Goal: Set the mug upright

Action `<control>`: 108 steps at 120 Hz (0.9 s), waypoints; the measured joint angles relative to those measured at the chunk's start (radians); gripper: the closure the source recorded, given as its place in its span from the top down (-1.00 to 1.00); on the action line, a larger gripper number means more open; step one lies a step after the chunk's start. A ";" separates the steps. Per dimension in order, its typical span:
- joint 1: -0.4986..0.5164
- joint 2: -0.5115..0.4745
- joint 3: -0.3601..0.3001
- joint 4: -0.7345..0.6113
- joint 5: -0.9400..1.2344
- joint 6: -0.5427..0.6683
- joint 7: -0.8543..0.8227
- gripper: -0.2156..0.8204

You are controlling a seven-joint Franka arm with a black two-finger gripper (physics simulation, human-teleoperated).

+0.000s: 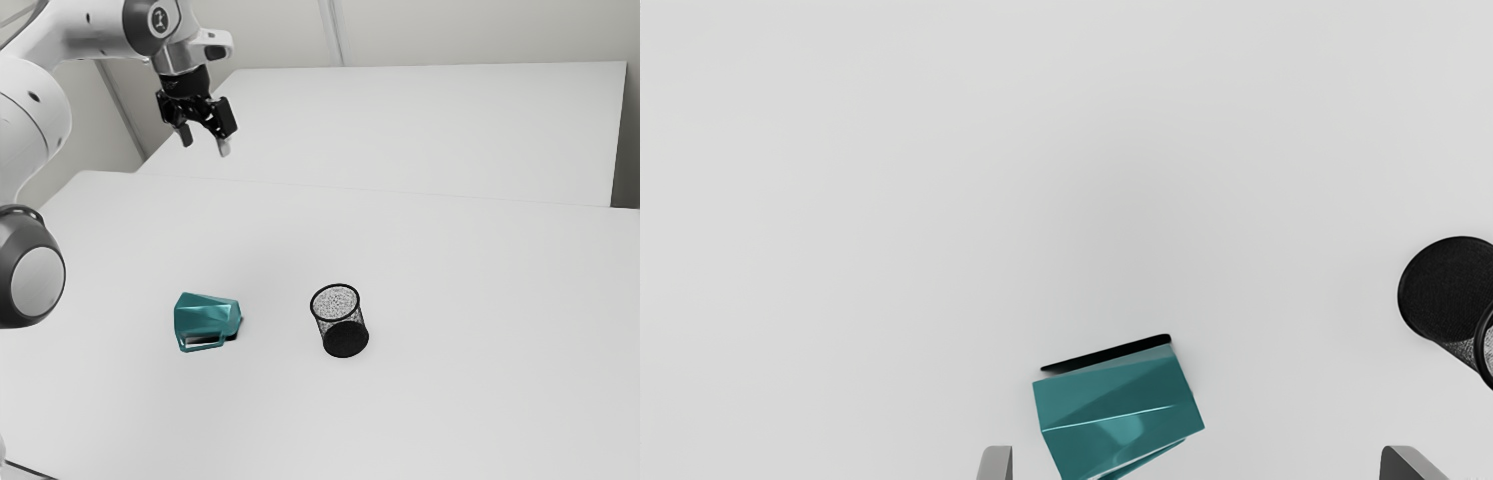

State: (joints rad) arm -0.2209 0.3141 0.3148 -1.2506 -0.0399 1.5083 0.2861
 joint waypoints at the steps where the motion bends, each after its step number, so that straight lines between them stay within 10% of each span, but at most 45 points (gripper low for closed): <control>1: 0.000 0.000 0.000 0.000 0.000 0.000 0.001 0.58; 29: 0.017 -0.012 0.014 -0.034 -0.052 -0.013 0.019 0.58; 70: 0.101 -0.305 0.142 -0.633 -0.176 0.110 -0.015 0.58; 108: 0.281 -0.272 0.216 -0.779 -0.222 0.241 0.102 0.58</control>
State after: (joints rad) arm 0.0603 0.0418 0.5303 -2.0297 -0.2615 1.7494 0.3881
